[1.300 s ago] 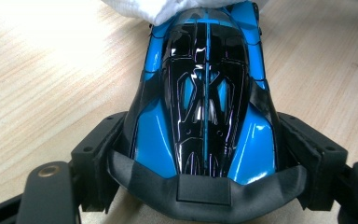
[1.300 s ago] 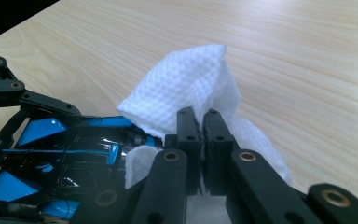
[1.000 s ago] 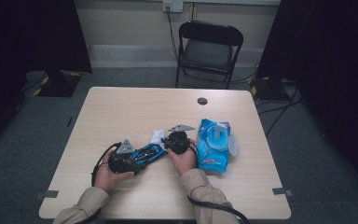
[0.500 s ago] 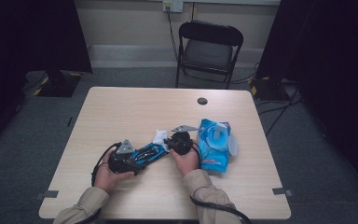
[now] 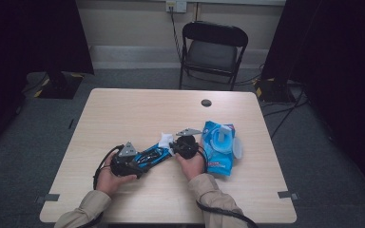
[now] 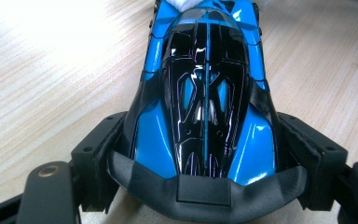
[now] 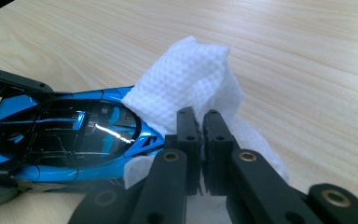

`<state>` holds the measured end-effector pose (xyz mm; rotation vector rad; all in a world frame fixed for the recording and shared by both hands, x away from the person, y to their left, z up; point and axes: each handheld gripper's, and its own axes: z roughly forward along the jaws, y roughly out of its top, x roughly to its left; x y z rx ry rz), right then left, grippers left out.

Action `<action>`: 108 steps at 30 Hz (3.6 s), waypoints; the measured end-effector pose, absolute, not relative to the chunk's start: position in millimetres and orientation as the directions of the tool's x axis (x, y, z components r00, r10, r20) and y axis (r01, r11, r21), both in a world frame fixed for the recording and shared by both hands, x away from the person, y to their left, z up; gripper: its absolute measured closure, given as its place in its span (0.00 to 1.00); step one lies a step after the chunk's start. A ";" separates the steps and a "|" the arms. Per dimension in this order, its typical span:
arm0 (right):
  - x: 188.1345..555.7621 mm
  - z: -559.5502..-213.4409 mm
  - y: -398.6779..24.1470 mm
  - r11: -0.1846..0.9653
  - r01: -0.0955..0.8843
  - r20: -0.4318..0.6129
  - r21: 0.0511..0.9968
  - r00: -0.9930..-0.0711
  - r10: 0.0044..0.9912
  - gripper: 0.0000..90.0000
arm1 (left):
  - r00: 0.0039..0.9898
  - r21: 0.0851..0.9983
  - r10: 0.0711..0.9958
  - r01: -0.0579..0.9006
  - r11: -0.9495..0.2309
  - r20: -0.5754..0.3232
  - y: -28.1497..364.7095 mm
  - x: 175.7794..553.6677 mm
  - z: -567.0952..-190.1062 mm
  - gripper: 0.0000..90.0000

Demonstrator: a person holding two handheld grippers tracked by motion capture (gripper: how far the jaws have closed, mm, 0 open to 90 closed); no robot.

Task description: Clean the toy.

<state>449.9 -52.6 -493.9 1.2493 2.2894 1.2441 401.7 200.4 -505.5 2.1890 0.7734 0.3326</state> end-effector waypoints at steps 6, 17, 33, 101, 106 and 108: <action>447.7 -494.1 -54.3 0.264 0.574 0.172 0.776 -0.594 0.786 0.97 | 0.781 0.747 0.625 0.421 -0.514 -0.011 200.4 401.7 -505.6 0.26; 441.8 -485.2 -60.8 0.230 0.566 0.195 0.791 -0.591 0.783 0.97 | 0.781 0.746 0.625 0.422 -0.515 -0.011 200.4 401.8 -505.4 0.26; 407.1 -462.4 -75.0 0.251 0.507 0.217 0.824 -0.693 0.688 0.95 | 0.772 0.724 0.635 0.458 -0.515 -0.037 204.5 402.6 -498.9 0.19; 386.2 -503.0 -60.4 0.375 0.525 0.147 0.764 -0.708 0.691 0.93 | 0.783 0.735 0.620 0.455 -0.502 -0.060 175.5 433.6 -465.9 0.42; 386.5 -498.1 -74.0 0.348 0.530 0.141 0.773 -0.679 0.721 0.94 | 0.796 0.723 0.603 0.448 -0.526 -0.054 168.7 434.6 -465.9 0.51; 387.6 -496.0 -76.1 0.350 0.529 0.132 0.773 -0.674 0.727 0.94 | 0.782 0.719 0.618 0.474 -0.509 -0.077 168.2 436.9 -468.6 0.53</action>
